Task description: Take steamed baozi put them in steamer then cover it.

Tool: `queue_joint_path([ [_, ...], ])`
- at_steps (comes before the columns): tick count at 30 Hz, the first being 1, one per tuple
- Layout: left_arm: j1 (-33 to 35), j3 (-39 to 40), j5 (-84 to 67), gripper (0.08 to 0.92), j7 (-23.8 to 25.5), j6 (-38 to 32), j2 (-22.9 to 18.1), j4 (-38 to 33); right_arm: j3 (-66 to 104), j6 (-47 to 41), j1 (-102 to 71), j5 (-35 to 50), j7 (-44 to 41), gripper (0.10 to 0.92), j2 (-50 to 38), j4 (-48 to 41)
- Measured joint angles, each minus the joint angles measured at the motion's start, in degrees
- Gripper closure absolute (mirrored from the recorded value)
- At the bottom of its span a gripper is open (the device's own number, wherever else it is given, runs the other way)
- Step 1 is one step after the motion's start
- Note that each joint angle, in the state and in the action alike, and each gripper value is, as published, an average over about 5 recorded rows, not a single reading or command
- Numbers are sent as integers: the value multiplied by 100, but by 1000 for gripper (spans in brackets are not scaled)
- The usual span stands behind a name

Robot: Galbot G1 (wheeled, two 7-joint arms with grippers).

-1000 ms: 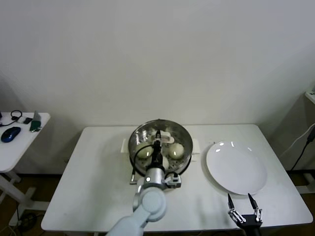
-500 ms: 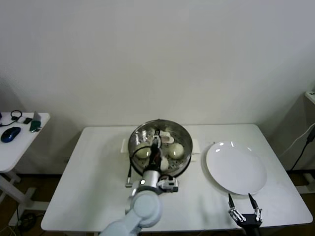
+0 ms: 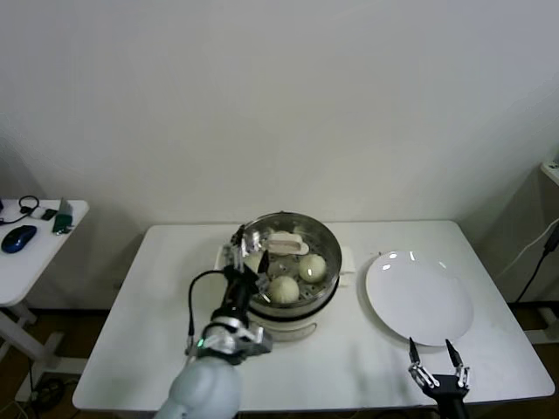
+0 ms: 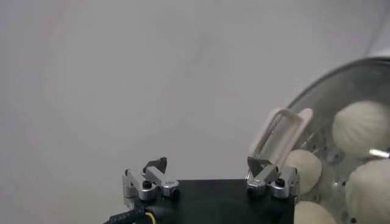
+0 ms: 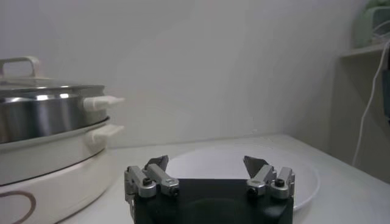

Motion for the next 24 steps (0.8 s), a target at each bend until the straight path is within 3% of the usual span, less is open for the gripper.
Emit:
queue_joint_path([
  [12, 1592, -2173, -3435, 177, -74, -2190, -58, 38, 49, -136, 64, -124, 96, 203, -32, 6],
  [24, 2366, -2737, -5058, 177, -16, -3864, -228, 911, 15, -174, 119, -56, 6, 203, -150, 18],
])
